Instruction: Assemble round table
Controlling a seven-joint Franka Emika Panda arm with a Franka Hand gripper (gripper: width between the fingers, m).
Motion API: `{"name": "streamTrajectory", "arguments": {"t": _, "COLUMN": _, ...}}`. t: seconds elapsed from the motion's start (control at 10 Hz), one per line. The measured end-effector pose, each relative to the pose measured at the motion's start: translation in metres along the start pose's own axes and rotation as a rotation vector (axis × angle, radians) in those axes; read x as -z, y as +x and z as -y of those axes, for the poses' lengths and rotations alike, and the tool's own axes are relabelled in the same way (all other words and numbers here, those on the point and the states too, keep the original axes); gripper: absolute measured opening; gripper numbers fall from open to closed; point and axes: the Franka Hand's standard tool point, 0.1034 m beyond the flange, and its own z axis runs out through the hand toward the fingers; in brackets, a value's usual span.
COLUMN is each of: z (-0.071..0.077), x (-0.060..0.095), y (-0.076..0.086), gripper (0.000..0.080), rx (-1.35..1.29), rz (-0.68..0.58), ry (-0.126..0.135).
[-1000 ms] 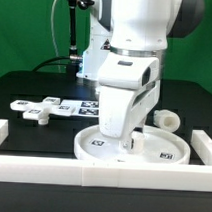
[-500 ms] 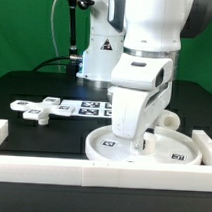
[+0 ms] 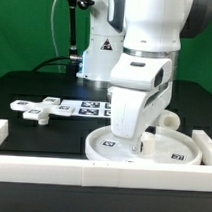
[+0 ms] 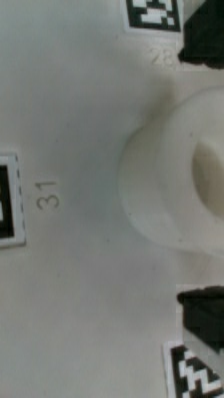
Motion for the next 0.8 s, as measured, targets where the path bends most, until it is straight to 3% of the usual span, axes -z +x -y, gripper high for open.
{"name": "streamTrajectory", "arguments": {"t": 0.4, "z": 0.025, "x": 0.037, "y": -0.013, "gripper": 0.0649, "rx": -0.145, "rz": -0.013, "ry": -0.038}}
{"name": "streamTrajectory", "arguments": {"t": 0.6, "z": 0.047, "x": 0.043, "y": -0.018, "gripper": 0.0649, "rx": -0.288, "rz": -0.019, "ry": -0.045}}
{"name": "streamTrajectory", "arguments": {"t": 0.8, "z": 0.050, "x": 0.042, "y": -0.018, "gripper": 0.0649, "rx": -0.310, "rz": -0.017, "ry": -0.043}}
